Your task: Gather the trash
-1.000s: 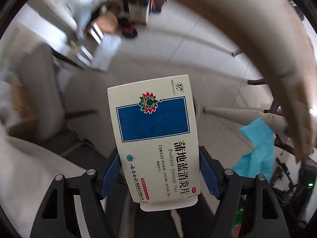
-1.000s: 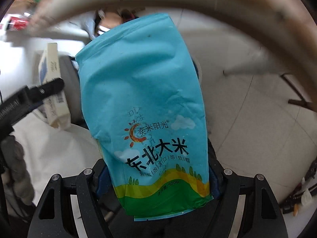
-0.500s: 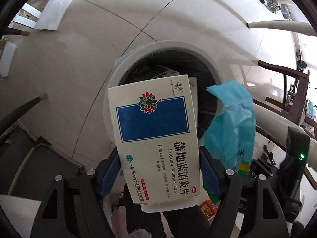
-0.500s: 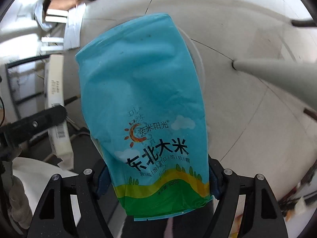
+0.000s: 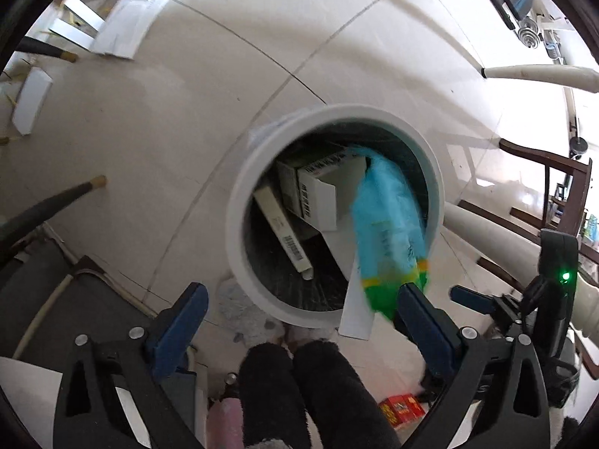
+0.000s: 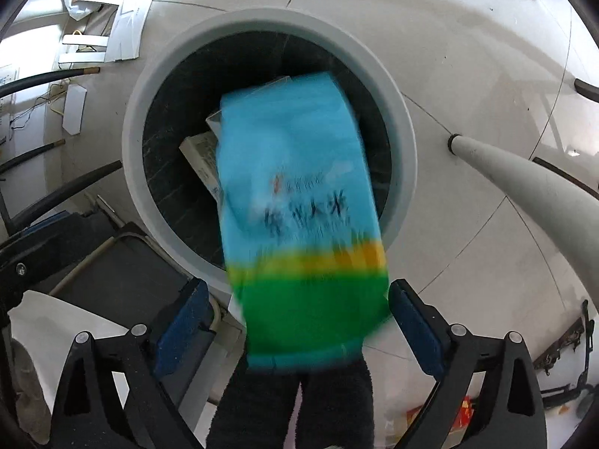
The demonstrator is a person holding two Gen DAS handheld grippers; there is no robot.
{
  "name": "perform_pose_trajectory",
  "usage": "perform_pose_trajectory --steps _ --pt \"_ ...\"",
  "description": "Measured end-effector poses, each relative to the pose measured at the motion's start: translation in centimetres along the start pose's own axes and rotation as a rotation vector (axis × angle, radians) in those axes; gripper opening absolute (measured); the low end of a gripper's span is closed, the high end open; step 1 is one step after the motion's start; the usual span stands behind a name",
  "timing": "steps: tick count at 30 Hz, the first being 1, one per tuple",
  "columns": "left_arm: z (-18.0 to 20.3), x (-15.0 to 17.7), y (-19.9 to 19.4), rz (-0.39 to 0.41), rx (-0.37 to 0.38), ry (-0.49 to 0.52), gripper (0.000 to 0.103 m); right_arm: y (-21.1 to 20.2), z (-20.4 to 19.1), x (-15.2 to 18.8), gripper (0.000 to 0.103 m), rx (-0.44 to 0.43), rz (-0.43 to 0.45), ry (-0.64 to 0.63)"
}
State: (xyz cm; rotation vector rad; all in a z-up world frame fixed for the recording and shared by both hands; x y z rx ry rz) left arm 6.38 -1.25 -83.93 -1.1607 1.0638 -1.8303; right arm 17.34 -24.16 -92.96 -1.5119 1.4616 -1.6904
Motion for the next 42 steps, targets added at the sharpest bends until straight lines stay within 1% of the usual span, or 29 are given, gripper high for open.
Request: perform_pose_trajectory --steps 2,4,5,6,8,10,11,12,13,14,15,16,20,23,24,28,30,35,39,42 --pt "-0.2 0.4 -1.0 0.032 -0.049 0.011 0.103 -0.8 0.1 0.0 0.103 -0.009 0.013 0.009" --pt "-0.3 1.2 -2.4 0.070 -0.114 0.026 0.103 -1.9 0.4 1.0 0.103 -0.005 0.041 0.021" --pt "-0.3 1.8 -3.0 0.082 -0.140 0.034 0.103 -2.7 0.4 0.9 0.103 0.001 0.052 0.028" --pt "-0.2 2.6 -4.0 0.100 -0.174 0.042 0.103 -3.4 0.5 1.6 0.103 0.005 0.066 0.036" --pt "0.3 4.6 -5.8 0.117 -0.217 0.061 0.103 -5.1 1.0 3.4 0.103 0.008 0.089 0.059" --pt "0.9 6.5 -7.6 0.131 -0.246 0.078 0.103 -7.2 1.8 4.7 0.103 0.017 0.113 0.091" --pt "1.5 7.8 -8.8 0.134 -0.263 0.095 0.103 -8.5 1.8 6.3 0.103 0.019 0.129 0.110" --pt "2.1 8.9 -9.7 0.138 -0.279 0.108 0.103 -9.5 1.8 7.2 0.103 0.020 0.113 0.126" --pt "2.5 9.8 -10.8 0.145 -0.290 0.115 0.103 -10.9 2.0 8.4 0.103 0.013 0.127 0.139" --pt "3.1 10.9 -12.1 0.152 -0.297 0.122 0.103 -12.7 2.0 9.9 0.103 0.003 0.143 0.151" --pt "3.8 11.5 -13.1 0.158 -0.300 0.125 0.103 -13.7 2.0 10.4 0.103 -0.003 0.154 0.157" --pt "4.5 12.6 -14.5 0.170 -0.304 0.128 0.103 -15.4 2.4 11.8 0.103 -0.007 0.172 0.163" --pt "7.7 15.8 -19.4 0.204 -0.302 0.161 0.103 -22.4 2.2 16.8 0.103 -0.030 0.237 0.187" --pt "10.1 18.2 -23.3 0.237 -0.308 0.211 0.103 -27.0 1.6 19.6 0.103 -0.037 0.268 0.198" --pt "10.9 19.0 -24.8 0.248 -0.298 0.226 0.103 -28.6 1.7 20.5 0.103 -0.047 0.281 0.199" --pt "13.5 20.6 -29.7 0.279 -0.279 0.291 0.103 -35.5 2.1 24.1 0.103 -0.098 0.328 0.210" --pt "14.7 21.2 -32.0 0.294 -0.268 0.330 0.103 -38.5 2.2 25.8 0.103 -0.136 0.327 0.228" --pt "17.1 22.0 -37.7 0.318 -0.188 0.420 0.103 -45.9 2.1 29.6 0.103 -0.218 0.368 0.268" --pt "18.8 23.2 -42.2 0.326 -0.115 0.508 0.103 -51.1 1.2 32.8 0.103 -0.249 0.427 0.303" --pt "19.3 24.3 -45.8 0.332 -0.068 0.586 0.103 -54.7 0.1 35.3 0.103 -0.277 0.470 0.323"
Point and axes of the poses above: each gripper's, at about its wrist camera, not at the fingertips, and y roughly the way its jaws point, z to its right, x to its underside, the point moved 5 cm from there along y, roughly the way its jaws point, and after that the axes turned 1 degree about x, right-handed, at the moved point
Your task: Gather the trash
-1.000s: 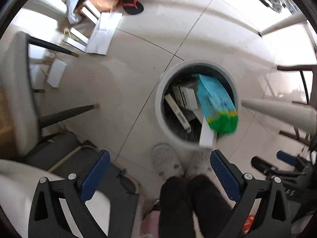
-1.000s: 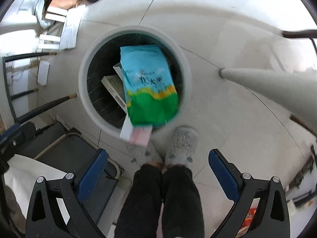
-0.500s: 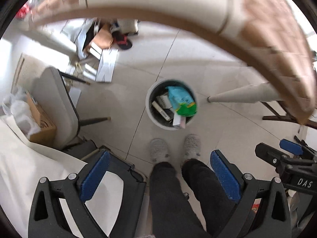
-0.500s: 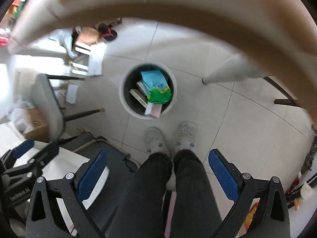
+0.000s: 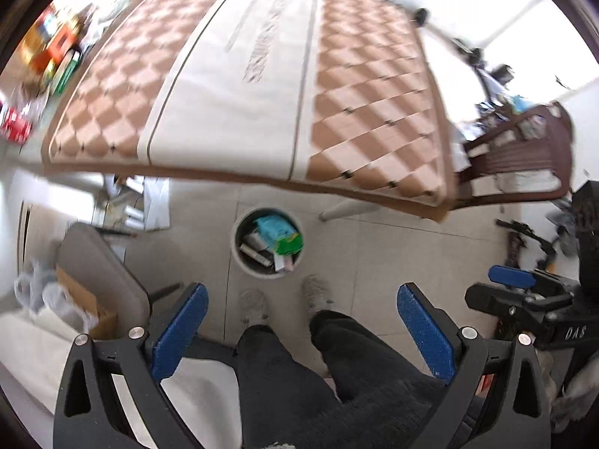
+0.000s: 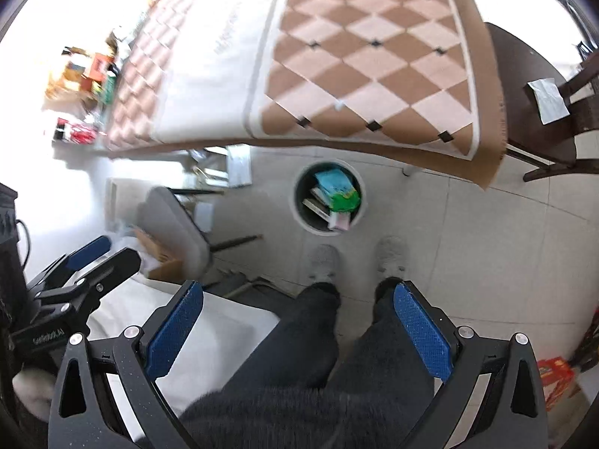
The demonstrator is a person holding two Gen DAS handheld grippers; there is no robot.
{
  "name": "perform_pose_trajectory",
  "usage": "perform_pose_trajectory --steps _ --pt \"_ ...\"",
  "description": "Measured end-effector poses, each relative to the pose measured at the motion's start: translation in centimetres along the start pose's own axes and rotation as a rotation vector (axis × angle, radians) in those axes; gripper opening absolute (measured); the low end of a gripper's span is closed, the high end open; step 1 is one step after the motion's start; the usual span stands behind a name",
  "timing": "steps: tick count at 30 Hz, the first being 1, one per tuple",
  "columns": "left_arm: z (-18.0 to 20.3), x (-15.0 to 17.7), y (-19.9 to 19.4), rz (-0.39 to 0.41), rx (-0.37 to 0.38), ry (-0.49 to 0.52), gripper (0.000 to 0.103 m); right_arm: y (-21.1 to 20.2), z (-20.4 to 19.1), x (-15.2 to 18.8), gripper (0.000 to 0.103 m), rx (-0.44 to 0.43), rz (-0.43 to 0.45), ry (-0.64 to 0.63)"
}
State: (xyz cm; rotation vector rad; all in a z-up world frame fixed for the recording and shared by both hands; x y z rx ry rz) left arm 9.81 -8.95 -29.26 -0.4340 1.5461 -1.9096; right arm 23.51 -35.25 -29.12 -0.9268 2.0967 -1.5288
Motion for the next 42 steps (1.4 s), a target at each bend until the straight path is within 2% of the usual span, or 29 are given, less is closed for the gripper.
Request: perform_pose_trajectory --steps 5,11,16,21,42 --pt "0.0 0.5 -4.1 0.009 0.090 0.061 0.103 -6.0 -3.0 2.5 0.103 -0.058 0.065 0.039" --pt "0.5 1.3 -7.6 0.022 0.158 0.088 0.103 -9.4 -6.1 6.0 0.103 -0.105 0.129 0.079" --pt "1.2 2.1 -10.3 0.053 0.173 0.111 0.103 -10.5 -7.6 8.0 0.103 -0.116 0.160 0.096" --pt "1.0 2.9 -11.7 0.069 0.173 0.089 0.103 -11.4 -8.1 9.0 0.103 -0.154 0.174 0.088" --pt "1.9 4.5 -12.6 0.074 0.184 0.115 0.103 -11.6 -8.5 10.2 0.103 -0.164 0.177 0.062"
Point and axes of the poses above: each gripper's, at about its wrist camera, not at the fingertips, and y roughly the way its jaws point, z to its right, x to its underside, the point moved 5 cm from there along y, roughly the way its jaws point, and after that the axes turned 1 degree about x, right-handed, at the moved point
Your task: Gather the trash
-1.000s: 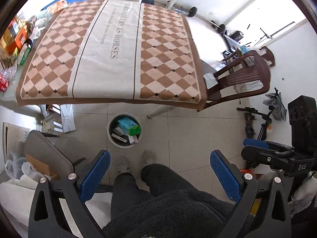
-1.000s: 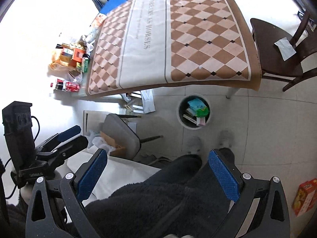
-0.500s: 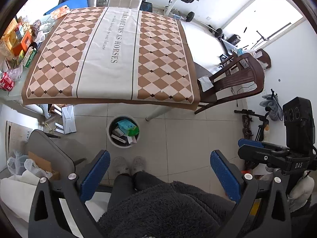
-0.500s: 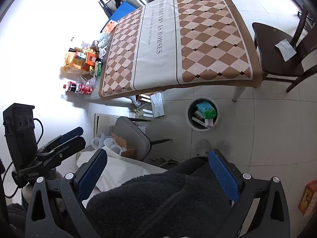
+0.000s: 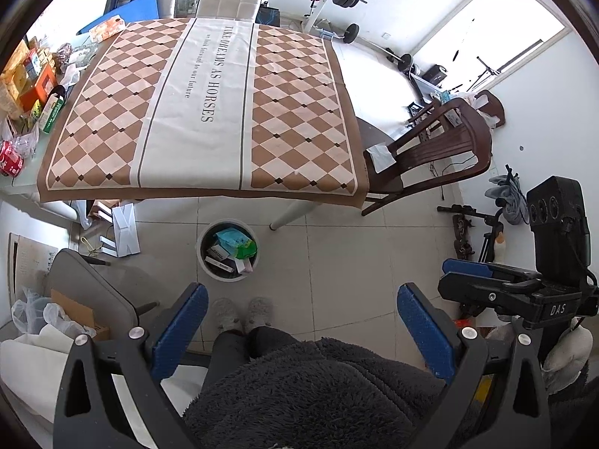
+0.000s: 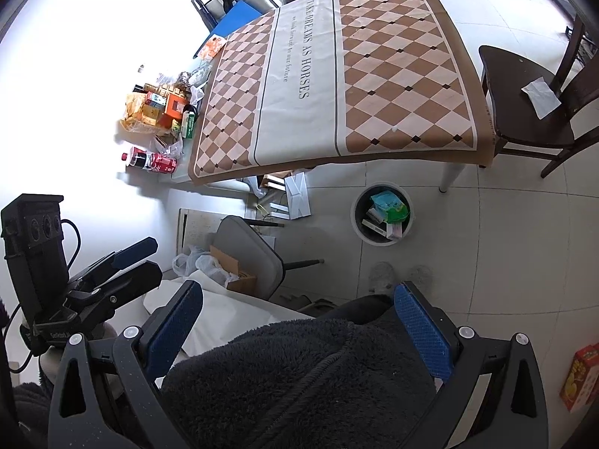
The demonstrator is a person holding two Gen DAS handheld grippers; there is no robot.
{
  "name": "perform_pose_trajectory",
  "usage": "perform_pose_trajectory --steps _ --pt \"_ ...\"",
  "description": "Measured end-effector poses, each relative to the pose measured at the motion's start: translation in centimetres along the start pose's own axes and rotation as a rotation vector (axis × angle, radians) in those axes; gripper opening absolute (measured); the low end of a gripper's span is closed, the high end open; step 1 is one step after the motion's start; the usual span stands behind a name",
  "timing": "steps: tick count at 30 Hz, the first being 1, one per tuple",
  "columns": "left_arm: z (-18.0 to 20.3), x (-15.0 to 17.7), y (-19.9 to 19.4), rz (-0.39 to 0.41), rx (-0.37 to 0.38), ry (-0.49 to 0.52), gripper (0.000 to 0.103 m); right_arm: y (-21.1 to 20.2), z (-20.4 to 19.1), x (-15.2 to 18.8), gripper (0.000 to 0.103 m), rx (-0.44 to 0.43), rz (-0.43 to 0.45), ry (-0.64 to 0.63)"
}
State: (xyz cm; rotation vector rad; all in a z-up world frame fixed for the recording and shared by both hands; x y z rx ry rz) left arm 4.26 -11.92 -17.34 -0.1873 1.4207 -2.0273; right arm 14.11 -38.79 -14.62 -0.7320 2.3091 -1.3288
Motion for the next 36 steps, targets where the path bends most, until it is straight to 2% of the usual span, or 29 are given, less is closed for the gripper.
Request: perform_pose_trajectory --steps 11,36 --pt "0.3 0.4 0.2 -0.001 0.008 -0.009 0.103 -0.7 1.2 0.3 0.103 0.016 -0.019 -0.016" --pt "0.8 0.5 -0.4 0.021 0.026 -0.035 0.103 -0.7 0.5 0.8 0.103 0.026 -0.027 -0.016"
Point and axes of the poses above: each gripper's, at about its wrist camera, not at the fingertips, and y roughly the way its jaws point, z to its right, x to its underside, the point moved 5 cm from there along y, roughly the way its jaws point, and after that the axes turned 1 degree about x, right-handed, at the moved point
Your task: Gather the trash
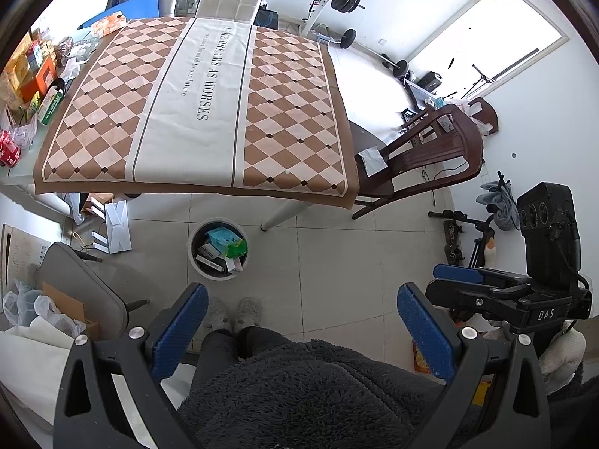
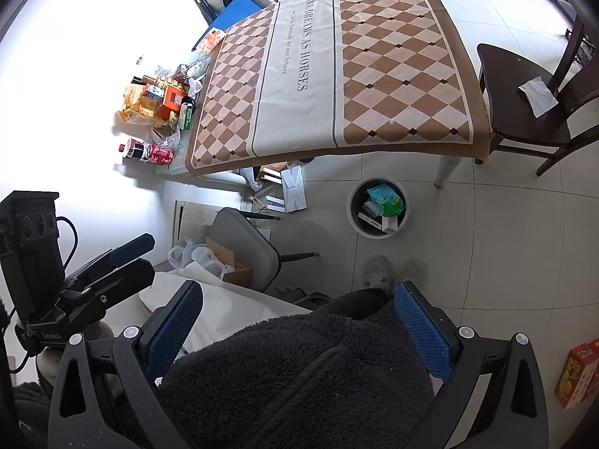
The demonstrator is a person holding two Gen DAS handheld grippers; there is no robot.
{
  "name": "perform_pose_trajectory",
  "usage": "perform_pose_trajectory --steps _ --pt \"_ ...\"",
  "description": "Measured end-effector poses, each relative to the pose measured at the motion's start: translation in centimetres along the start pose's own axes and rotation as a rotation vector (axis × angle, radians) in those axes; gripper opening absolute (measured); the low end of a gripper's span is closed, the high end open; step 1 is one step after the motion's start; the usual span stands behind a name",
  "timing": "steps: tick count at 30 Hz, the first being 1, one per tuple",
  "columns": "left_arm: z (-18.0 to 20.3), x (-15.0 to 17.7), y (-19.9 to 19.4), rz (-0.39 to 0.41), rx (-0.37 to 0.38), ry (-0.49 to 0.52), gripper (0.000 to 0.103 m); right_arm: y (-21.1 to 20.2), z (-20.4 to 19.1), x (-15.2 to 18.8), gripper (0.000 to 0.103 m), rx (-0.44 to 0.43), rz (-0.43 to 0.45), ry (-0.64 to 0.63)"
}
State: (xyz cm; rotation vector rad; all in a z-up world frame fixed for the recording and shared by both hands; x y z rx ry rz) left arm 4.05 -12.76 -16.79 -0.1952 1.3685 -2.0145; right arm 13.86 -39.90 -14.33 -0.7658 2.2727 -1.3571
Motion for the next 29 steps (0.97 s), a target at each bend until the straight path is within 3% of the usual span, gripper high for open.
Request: perform_pose_trajectory --steps 29 --pt "-0.3 -0.5 -1.4 0.038 -0.005 -0.037 0.103 -0.2 -0.9 0.2 0.103 -0.011 -0.010 -0.025"
Point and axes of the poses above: each gripper's, at about its wrist camera, not at the fingertips, and y roughly the way its jaws point, z to its right, x to its underside, the point moved 5 cm from there along y, roughly the way its jaws point, and after that the axes turned 1 degree about x, right-handed, at the moved point
